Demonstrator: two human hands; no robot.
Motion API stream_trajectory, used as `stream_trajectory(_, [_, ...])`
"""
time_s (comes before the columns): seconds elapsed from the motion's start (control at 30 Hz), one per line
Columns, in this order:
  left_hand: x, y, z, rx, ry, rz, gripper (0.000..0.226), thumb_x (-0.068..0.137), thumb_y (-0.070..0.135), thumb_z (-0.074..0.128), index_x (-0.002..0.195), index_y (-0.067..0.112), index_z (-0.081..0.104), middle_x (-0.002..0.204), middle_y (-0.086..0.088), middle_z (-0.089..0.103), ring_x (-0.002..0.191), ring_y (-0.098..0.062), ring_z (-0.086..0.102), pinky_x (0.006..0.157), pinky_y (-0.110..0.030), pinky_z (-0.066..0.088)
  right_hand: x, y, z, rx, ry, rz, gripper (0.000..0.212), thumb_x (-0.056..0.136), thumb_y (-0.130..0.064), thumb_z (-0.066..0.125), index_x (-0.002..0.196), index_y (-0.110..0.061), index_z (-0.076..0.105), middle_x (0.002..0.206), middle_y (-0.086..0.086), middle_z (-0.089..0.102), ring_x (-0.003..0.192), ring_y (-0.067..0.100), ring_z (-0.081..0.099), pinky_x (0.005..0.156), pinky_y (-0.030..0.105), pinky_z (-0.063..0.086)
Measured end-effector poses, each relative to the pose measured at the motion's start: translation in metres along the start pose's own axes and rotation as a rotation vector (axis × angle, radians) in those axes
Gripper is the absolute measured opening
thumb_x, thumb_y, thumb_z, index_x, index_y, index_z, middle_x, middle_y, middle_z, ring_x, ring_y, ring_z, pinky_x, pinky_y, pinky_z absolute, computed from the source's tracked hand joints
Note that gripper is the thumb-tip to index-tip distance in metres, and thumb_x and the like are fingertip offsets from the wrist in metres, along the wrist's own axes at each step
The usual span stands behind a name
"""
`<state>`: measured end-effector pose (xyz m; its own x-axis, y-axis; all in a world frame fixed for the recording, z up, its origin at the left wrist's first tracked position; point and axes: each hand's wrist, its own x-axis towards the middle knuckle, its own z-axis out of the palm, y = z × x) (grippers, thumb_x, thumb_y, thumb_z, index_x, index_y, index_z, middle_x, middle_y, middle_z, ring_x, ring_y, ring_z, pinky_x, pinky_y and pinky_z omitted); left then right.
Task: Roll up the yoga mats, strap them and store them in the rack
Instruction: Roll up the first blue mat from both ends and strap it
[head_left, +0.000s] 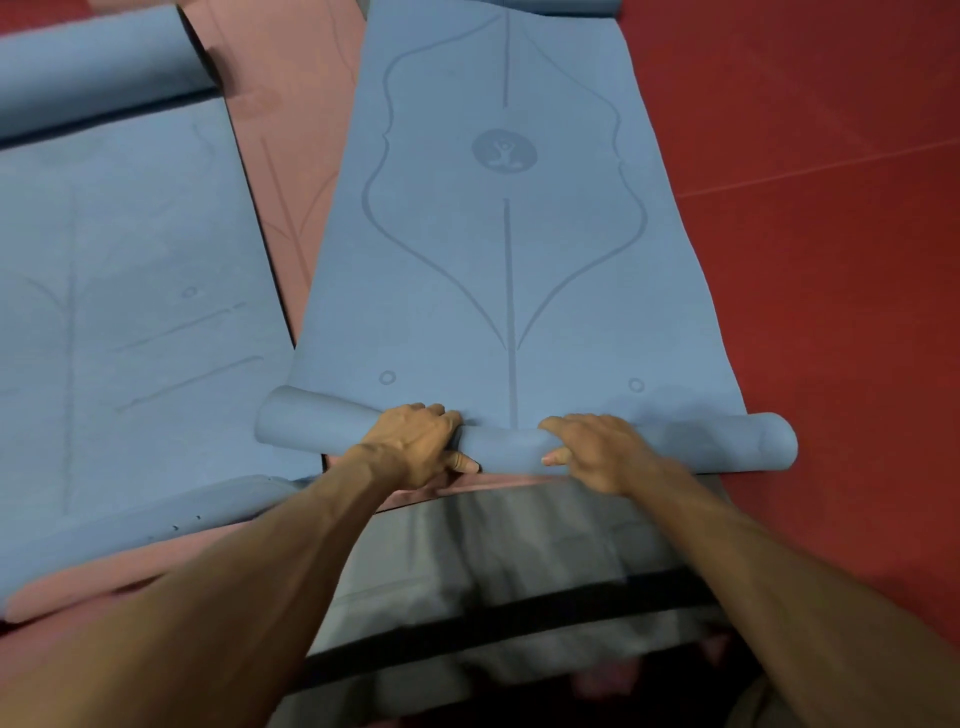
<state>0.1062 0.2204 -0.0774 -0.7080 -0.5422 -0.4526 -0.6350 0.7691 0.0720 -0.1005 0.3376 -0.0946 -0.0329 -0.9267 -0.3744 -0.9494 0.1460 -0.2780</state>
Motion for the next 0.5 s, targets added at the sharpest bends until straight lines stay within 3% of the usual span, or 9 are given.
stream_trajectory(0.27, [-0.047, 0.016, 0.017, -0.122, -0.068, -0.012, 0.056, 0.086, 0.063, 0.051, 0.115, 0.016, 0.042, 0.109, -0.005, 0.063, 0.098, -0.028, 0.056, 0.074, -0.032, 0.034, -0.029, -0.015, 0.003, 0.141, -0.260, -0.032, 0.031, 0.096, -0.038, 0.054, 0.124, -0.024, 0.055, 0.119, -0.004, 0.060, 0.115, 0.019, 0.051, 0.087, 0.027, 0.032])
stream_trajectory(0.37, [-0.055, 0.023, 0.025, -0.108, -0.064, -0.014, 0.054, 0.087, 0.062, 0.050, 0.119, 0.020, 0.042, 0.108, -0.006, 0.061, 0.099, -0.028, 0.055, 0.076, -0.032, 0.036, -0.038, -0.018, 0.008, 0.139, -0.260, -0.012, 0.031, 0.095, -0.040, 0.054, 0.121, -0.024, 0.050, 0.097, -0.006, 0.058, 0.101, 0.022, 0.053, 0.081, 0.029, 0.033])
stream_trajectory(0.43, [-0.054, 0.026, 0.030, -0.103, -0.061, -0.020, 0.053, 0.087, 0.062, 0.051, 0.120, 0.021, 0.042, 0.110, -0.007, 0.060, 0.102, -0.028, 0.055, 0.079, -0.034, 0.038, -0.044, -0.021, 0.013, 0.141, -0.218, 0.005, 0.031, 0.094, -0.039, 0.055, 0.118, -0.023, 0.044, 0.081, -0.012, 0.046, 0.089, 0.020, 0.048, 0.076, 0.031, 0.032])
stream_trajectory(0.5, [-0.050, 0.026, 0.032, -0.108, -0.073, -0.030, 0.052, 0.088, 0.060, 0.051, 0.123, 0.022, 0.043, 0.113, -0.007, 0.059, 0.106, -0.029, 0.055, 0.083, -0.035, 0.039, -0.048, -0.023, 0.021, 0.139, -0.152, -0.009, 0.029, 0.094, -0.036, 0.055, 0.116, -0.021, 0.043, 0.087, -0.012, 0.050, 0.091, 0.021, 0.049, 0.075, 0.031, 0.030])
